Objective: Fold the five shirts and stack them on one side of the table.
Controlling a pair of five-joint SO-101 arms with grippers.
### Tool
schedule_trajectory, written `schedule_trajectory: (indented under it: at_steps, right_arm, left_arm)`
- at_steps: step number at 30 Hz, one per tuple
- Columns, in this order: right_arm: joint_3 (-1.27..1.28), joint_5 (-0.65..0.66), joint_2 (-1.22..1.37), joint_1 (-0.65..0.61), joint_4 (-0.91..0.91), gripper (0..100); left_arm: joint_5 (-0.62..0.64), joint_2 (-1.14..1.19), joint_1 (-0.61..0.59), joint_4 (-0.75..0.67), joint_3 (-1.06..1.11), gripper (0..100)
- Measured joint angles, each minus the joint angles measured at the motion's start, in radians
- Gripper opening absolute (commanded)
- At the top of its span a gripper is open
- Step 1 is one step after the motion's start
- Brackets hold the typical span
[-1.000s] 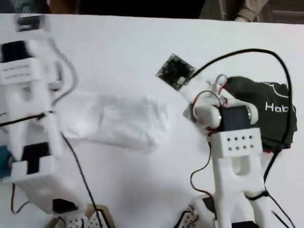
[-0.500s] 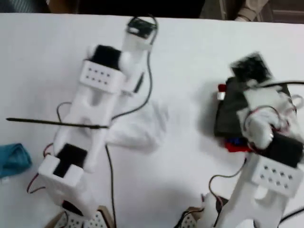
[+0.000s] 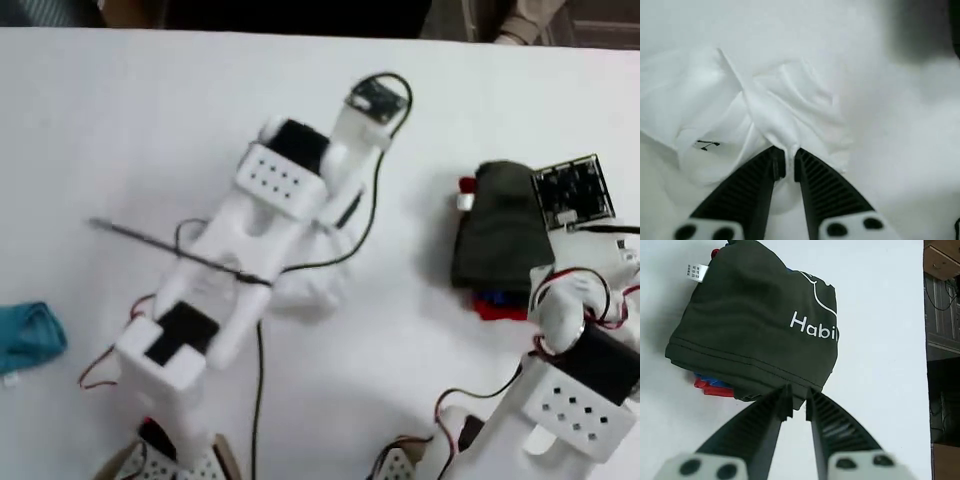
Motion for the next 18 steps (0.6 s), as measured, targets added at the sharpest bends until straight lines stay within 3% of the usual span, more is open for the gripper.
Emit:
schedule_trajectory:
  at_steps: [4, 11, 18]
  right_arm:
    - [0.000, 0.000, 0.000, 0.000, 0.000, 5.9]
    - [0.014, 0.000, 0.000, -0.038, 0.000, 5.8]
    - [0.089, 0.000, 0.000, -0.152, 0.000, 5.9]
  left_arm:
    - [0.000, 0.015, 0.000, 0.000, 0.000, 4]
    - [-0.044, 0.015, -0.002, 0.017, 0.000, 27]
    - [-0.110, -0.054, -0.048, 0.023, 0.000, 28]
